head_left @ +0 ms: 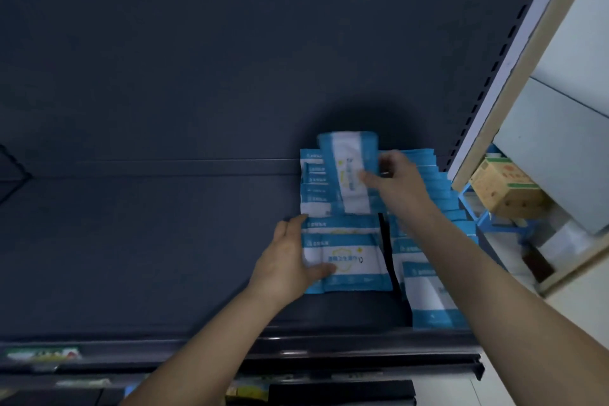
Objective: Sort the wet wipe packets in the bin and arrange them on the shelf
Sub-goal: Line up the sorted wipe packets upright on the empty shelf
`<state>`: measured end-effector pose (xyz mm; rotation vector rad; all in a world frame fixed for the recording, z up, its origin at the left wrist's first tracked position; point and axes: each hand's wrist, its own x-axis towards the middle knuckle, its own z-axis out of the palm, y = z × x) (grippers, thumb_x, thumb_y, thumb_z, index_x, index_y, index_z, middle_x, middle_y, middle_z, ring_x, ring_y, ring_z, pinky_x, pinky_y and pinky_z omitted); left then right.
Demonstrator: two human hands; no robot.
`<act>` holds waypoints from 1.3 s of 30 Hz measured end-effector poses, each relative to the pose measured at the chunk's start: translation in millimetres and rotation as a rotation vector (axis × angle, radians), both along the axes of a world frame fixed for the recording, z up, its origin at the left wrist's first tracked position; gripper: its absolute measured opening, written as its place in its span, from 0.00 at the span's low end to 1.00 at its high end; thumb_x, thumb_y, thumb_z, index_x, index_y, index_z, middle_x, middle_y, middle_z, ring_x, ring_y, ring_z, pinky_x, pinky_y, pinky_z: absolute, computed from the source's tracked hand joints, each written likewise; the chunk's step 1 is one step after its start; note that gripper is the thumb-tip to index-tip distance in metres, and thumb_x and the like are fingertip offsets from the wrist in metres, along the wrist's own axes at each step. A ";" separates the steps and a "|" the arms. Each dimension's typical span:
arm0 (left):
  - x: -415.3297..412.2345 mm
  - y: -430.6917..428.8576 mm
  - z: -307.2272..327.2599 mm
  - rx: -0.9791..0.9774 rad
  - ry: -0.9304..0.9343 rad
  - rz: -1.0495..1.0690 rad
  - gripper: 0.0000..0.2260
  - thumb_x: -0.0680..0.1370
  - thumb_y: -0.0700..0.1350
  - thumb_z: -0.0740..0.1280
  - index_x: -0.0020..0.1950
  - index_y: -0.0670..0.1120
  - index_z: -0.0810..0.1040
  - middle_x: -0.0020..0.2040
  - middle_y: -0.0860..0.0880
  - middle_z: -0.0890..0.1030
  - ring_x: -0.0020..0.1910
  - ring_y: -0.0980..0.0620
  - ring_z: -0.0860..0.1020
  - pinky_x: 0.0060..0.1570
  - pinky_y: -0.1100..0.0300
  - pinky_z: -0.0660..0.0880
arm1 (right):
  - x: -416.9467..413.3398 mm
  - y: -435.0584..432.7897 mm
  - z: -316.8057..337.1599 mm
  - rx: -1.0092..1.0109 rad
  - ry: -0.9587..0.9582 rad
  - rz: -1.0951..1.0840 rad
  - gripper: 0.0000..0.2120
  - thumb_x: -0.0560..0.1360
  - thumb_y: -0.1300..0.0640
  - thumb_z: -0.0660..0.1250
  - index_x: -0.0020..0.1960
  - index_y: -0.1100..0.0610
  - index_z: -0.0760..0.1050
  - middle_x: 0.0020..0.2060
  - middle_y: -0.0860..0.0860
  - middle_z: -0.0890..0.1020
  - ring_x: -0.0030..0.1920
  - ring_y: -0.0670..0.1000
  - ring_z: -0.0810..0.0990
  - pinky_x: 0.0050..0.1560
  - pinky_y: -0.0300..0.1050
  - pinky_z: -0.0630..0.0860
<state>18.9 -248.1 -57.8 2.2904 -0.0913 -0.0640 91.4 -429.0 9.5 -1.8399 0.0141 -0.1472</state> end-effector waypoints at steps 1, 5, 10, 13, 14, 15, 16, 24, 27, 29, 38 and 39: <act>-0.4 0.5 0.8 -0.004 -0.002 -0.001 0.43 0.68 0.55 0.76 0.75 0.54 0.55 0.63 0.56 0.64 0.60 0.58 0.69 0.59 0.62 0.70 | -5.2 -2.7 2.6 0.168 0.055 -0.021 0.13 0.73 0.63 0.69 0.55 0.58 0.69 0.50 0.53 0.79 0.49 0.52 0.80 0.48 0.47 0.78; -3.5 5.0 3.1 -0.048 -0.169 0.065 0.30 0.71 0.55 0.73 0.70 0.52 0.66 0.59 0.56 0.67 0.59 0.58 0.70 0.61 0.62 0.70 | -35.2 -10.0 -3.3 0.438 0.216 -0.019 0.26 0.71 0.72 0.68 0.61 0.54 0.62 0.52 0.53 0.77 0.53 0.54 0.79 0.46 0.51 0.80; -11.2 -3.3 21.6 -0.308 -0.095 0.036 0.15 0.74 0.49 0.70 0.58 0.58 0.71 0.49 0.60 0.79 0.42 0.64 0.79 0.41 0.69 0.74 | -69.5 0.4 -26.3 0.591 0.332 0.095 0.27 0.68 0.73 0.70 0.62 0.57 0.66 0.56 0.57 0.79 0.54 0.56 0.81 0.49 0.54 0.81; -9.5 -6.3 23.5 -0.367 -0.049 0.006 0.13 0.76 0.43 0.69 0.57 0.54 0.72 0.48 0.59 0.80 0.40 0.67 0.79 0.37 0.72 0.73 | -77.7 4.5 -27.2 0.472 0.285 0.078 0.21 0.69 0.68 0.72 0.58 0.55 0.72 0.53 0.54 0.80 0.53 0.52 0.81 0.50 0.50 0.80; -8.3 -3.5 24.0 -0.344 -0.046 -0.016 0.12 0.77 0.42 0.68 0.56 0.55 0.72 0.48 0.59 0.80 0.41 0.67 0.79 0.38 0.73 0.73 | -77.4 1.8 -25.7 0.366 0.227 0.050 0.18 0.69 0.65 0.73 0.55 0.53 0.73 0.51 0.52 0.80 0.52 0.50 0.80 0.51 0.47 0.80; -6.7 0.3 25.1 -0.310 -0.032 -0.054 0.13 0.77 0.42 0.68 0.56 0.56 0.71 0.50 0.58 0.80 0.43 0.67 0.78 0.40 0.73 0.73 | -76.5 -3.1 -23.7 0.241 0.156 0.031 0.16 0.69 0.63 0.73 0.53 0.51 0.73 0.49 0.49 0.80 0.50 0.48 0.80 0.50 0.43 0.79; -6.2 3.9 27.3 -0.265 0.001 -0.107 0.13 0.77 0.42 0.67 0.57 0.57 0.71 0.52 0.57 0.79 0.45 0.66 0.78 0.43 0.73 0.73 | -75.9 -9.9 -22.6 0.103 0.089 0.020 0.16 0.69 0.61 0.74 0.53 0.51 0.74 0.46 0.47 0.79 0.47 0.45 0.79 0.48 0.38 0.78; -4.8 14.6 26.3 0.212 0.148 -0.292 0.30 0.76 0.50 0.69 0.74 0.59 0.58 0.65 0.52 0.73 0.56 0.53 0.75 0.59 0.59 0.73 | -92.4 -15.4 -41.1 -1.034 -0.176 0.321 0.36 0.67 0.45 0.73 0.71 0.48 0.64 0.62 0.46 0.68 0.61 0.48 0.63 0.62 0.41 0.61; -7.5 14.0 19.7 0.169 0.090 -0.260 0.39 0.70 0.52 0.74 0.75 0.56 0.57 0.65 0.57 0.66 0.65 0.57 0.67 0.63 0.66 0.65 | -92.9 -11.0 -43.1 -1.089 -0.171 0.370 0.33 0.69 0.44 0.71 0.71 0.47 0.64 0.64 0.44 0.66 0.63 0.48 0.62 0.62 0.42 0.60; -10.9 12.6 15.6 0.190 0.082 -0.287 0.42 0.66 0.53 0.78 0.74 0.55 0.58 0.61 0.59 0.64 0.63 0.60 0.65 0.61 0.68 0.64 | -89.9 -9.7 -42.7 -1.121 -0.148 0.370 0.33 0.69 0.44 0.71 0.71 0.46 0.63 0.64 0.44 0.66 0.63 0.48 0.62 0.62 0.43 0.60; -13.4 2.5 8.1 0.372 -0.168 -0.229 0.39 0.70 0.56 0.73 0.76 0.54 0.58 0.72 0.55 0.55 0.69 0.55 0.59 0.64 0.57 0.69 | -77.1 -1.9 -48.8 -1.190 -0.182 0.318 0.31 0.71 0.55 0.71 0.72 0.53 0.65 0.69 0.50 0.67 0.68 0.54 0.65 0.66 0.49 0.62; -16.4 3.3 7.7 0.425 -0.206 -0.231 0.37 0.72 0.57 0.71 0.76 0.55 0.57 0.73 0.55 0.54 0.69 0.55 0.58 0.63 0.57 0.68 | -78.7 -2.0 -49.1 -1.188 -0.188 0.320 0.30 0.71 0.56 0.71 0.71 0.54 0.65 0.69 0.51 0.67 0.67 0.55 0.65 0.66 0.50 0.63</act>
